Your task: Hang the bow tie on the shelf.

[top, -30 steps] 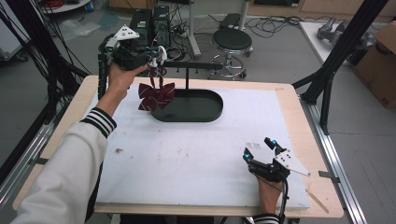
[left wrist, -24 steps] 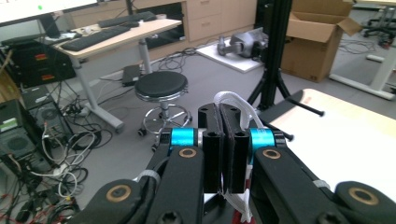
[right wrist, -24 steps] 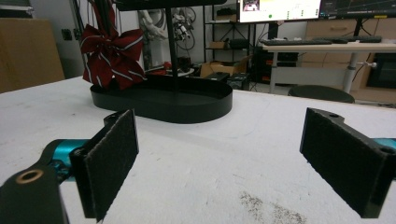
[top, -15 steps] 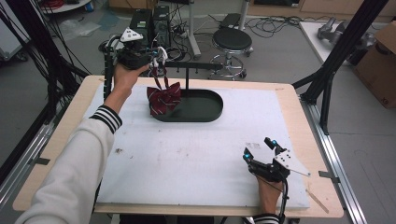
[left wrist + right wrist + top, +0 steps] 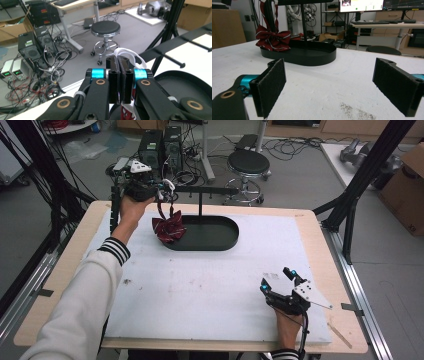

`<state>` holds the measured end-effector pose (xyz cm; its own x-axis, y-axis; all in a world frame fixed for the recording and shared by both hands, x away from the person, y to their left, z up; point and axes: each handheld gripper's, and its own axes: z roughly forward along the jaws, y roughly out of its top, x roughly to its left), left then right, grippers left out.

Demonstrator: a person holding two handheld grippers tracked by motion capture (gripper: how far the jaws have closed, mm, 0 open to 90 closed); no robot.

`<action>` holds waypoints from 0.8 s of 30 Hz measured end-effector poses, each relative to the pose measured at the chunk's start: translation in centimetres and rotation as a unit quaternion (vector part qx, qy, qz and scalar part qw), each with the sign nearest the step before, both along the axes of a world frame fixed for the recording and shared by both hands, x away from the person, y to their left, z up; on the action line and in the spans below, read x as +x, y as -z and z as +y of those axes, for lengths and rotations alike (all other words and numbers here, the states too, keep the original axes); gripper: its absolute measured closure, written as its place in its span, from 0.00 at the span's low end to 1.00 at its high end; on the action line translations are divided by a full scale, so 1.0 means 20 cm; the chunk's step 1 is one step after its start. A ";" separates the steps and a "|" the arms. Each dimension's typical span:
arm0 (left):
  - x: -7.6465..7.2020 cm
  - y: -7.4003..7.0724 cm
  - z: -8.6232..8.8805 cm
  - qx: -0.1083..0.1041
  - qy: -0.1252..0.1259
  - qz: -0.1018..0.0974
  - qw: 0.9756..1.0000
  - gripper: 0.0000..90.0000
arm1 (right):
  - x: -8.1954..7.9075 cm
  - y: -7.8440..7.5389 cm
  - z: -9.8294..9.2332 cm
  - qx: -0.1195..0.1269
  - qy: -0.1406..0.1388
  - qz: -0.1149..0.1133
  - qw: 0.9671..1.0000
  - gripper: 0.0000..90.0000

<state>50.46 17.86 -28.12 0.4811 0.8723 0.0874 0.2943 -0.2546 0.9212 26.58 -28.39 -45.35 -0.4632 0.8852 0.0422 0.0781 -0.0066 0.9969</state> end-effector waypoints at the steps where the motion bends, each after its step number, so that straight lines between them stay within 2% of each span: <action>1: 0.00 0.01 0.00 0.000 -0.001 0.004 1.000 0.97 | 0.00 0.00 0.00 0.000 0.000 0.000 1.000 0.12; 6: 0.00 0.04 0.01 0.004 -0.006 0.012 1.000 0.97 | 0.00 0.00 0.00 0.000 -0.001 0.000 1.000 0.12; 13: 0.00 0.06 0.01 0.000 0.002 0.024 1.000 0.93 | 0.00 0.00 0.00 0.002 -0.003 -0.006 1.000 0.12; 16: -0.01 0.06 0.01 0.003 0.002 0.022 1.000 0.77 | -0.01 0.00 0.00 0.004 -0.003 -0.008 1.000 0.12; 17: -0.02 0.06 0.01 0.002 -0.001 0.020 1.000 0.59 | 0.00 0.00 0.00 0.004 -0.003 -0.008 1.000 0.12; 18: -0.03 0.06 0.01 0.002 -0.005 0.013 1.000 0.59 | 0.00 0.00 0.00 0.004 -0.003 -0.008 1.000 0.12; 19: -0.04 0.06 0.02 0.003 -0.003 0.005 1.000 0.51 | -0.01 0.00 -0.01 0.005 -0.003 -0.007 1.000 0.12; 21: -0.06 0.07 0.05 -0.011 0.003 -0.010 1.000 0.30 | -0.01 0.00 -0.01 0.006 -0.004 -0.006 1.000 0.12; 24: -0.10 0.09 0.10 -0.033 0.024 -0.027 0.999 0.18 | -0.01 0.00 -0.01 0.007 -0.004 -0.005 1.000 0.12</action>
